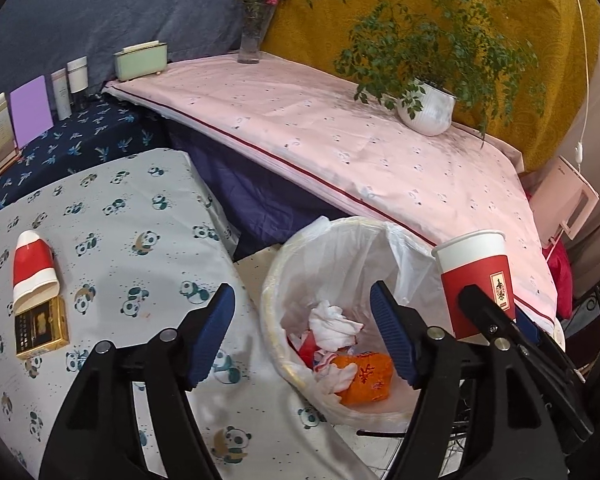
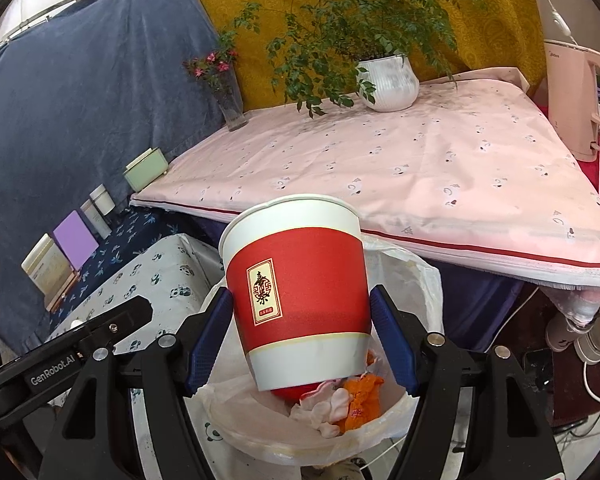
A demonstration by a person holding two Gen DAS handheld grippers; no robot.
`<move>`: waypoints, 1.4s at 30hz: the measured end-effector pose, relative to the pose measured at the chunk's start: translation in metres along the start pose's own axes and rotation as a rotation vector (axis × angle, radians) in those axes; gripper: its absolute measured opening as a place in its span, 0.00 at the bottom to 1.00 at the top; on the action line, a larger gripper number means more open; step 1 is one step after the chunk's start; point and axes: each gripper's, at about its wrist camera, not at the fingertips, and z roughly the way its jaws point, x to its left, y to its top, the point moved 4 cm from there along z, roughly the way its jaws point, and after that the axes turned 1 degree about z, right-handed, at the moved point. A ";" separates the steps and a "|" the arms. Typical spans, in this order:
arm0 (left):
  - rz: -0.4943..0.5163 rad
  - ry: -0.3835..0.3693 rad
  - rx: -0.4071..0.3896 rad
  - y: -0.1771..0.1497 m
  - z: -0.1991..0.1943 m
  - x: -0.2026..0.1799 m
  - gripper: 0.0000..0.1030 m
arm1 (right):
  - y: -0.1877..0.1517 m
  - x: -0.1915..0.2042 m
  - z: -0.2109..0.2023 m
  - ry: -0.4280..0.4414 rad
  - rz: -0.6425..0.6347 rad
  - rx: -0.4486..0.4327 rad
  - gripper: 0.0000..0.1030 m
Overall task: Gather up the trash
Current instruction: 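Carry the white cloth and red paper cup to the wastebasket and open both tools, then grasp the black-and-gold cigarette box with the left tool while the right tool grasps the red paper cone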
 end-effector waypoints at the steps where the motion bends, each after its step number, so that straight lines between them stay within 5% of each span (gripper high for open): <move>1: -0.006 0.005 -0.001 0.001 -0.001 0.004 0.66 | 0.000 0.003 0.001 0.002 -0.004 0.001 0.65; 11: -0.104 0.112 -0.021 -0.003 -0.009 0.064 0.87 | -0.001 0.025 0.014 0.007 -0.017 0.007 0.68; 28: -0.323 0.333 0.054 -0.043 -0.019 0.201 0.89 | -0.027 0.106 0.031 0.103 -0.114 0.074 0.73; 42: -0.332 0.426 0.140 -0.062 -0.005 0.256 0.89 | -0.068 0.193 0.062 0.198 -0.228 0.168 0.73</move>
